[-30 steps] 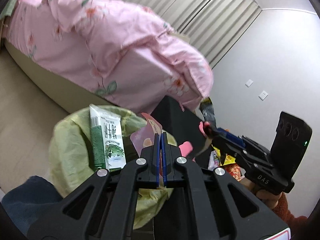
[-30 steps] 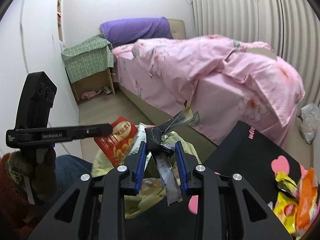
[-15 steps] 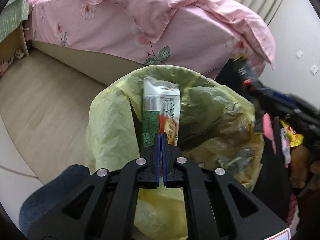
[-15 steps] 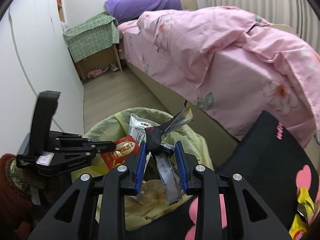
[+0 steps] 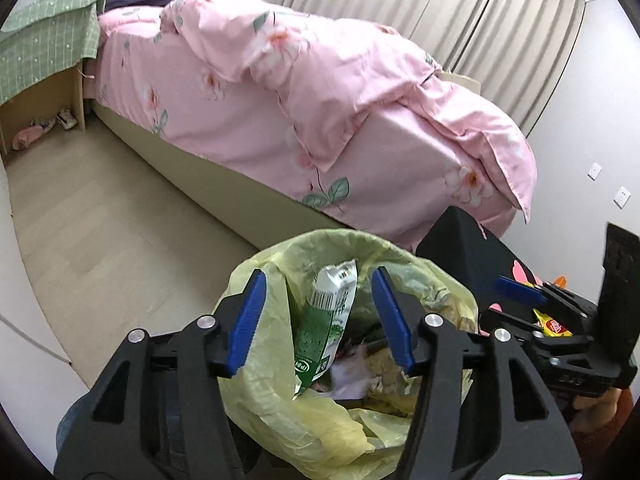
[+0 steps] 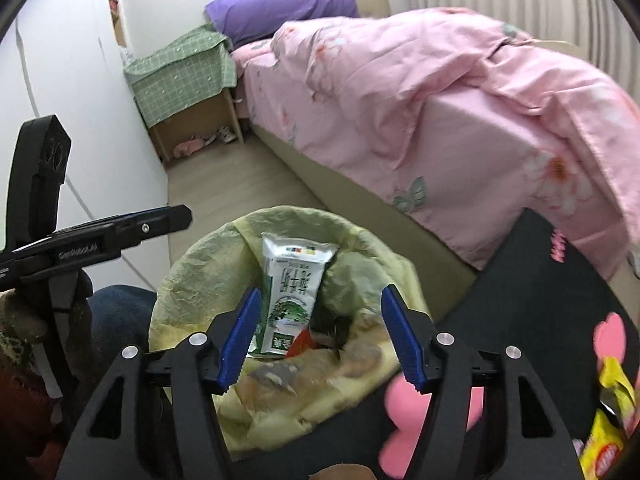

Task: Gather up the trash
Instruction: 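Move both tools back over the table toward the remaining snack wrappers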

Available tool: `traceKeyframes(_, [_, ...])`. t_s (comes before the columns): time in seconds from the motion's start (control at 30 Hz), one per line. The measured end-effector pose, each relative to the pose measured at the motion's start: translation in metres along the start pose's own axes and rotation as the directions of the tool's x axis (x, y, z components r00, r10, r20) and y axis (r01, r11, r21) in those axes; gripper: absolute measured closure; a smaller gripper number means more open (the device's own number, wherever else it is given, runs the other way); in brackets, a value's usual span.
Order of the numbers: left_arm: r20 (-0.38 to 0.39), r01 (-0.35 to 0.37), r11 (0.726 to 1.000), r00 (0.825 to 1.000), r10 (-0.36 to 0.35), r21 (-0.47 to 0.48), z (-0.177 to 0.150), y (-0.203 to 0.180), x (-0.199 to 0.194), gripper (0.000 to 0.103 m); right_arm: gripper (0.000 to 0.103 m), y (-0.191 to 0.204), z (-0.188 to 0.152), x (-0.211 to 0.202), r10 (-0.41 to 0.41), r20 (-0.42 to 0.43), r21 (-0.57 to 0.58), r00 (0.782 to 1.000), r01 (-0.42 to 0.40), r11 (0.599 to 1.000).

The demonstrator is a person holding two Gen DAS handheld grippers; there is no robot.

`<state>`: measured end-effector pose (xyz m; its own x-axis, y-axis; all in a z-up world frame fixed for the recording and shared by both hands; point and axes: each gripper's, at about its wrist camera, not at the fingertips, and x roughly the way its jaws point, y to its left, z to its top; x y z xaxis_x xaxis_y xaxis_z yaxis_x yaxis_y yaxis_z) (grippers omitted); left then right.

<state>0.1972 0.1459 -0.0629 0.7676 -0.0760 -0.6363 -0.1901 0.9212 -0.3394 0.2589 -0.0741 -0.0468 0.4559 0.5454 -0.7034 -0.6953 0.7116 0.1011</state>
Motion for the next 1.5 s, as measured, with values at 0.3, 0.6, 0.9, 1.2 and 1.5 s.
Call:
traceKeyframes(0.3, [-0.006,0.096,0.99,0.995,-0.096,0.1,-0.01,-0.062,-0.011,0.046,0.03,-0.031,-0.043,-0.098,-0.138,0.174,0.093,0.975,0.123,0.988])
traceKeyframes(0.6, [-0.094,0.274,0.929,0.961,-0.259,0.249,-0.047,-0.163,-0.009,0.046,0.03,-0.073,-0.103,-0.188,-0.467,0.159,0.146,0.87,0.447,0.883])
traceKeyframes(0.9, [-0.162,0.376,0.864,0.926,-0.34,0.337,-0.073,-0.227,-0.001,0.046,0.03,-0.193,-0.167,-0.24,-0.645,-0.052,0.498,0.762,0.58,0.645])
traceKeyframes(1.2, [-0.184,0.381,0.846,0.924,-0.335,0.373,-0.079,-0.234,0.013,0.046,0.049,-0.278,-0.157,-0.182,-0.666,-0.212,0.579,0.716,0.64,0.504])
traceKeyframes(1.5, [-0.166,0.373,0.878,0.927,-0.337,0.301,-0.064,-0.197,0.027,0.046,0.065,-0.326,-0.162,-0.143,-0.576,-0.352,0.56,0.738,0.659,0.503])
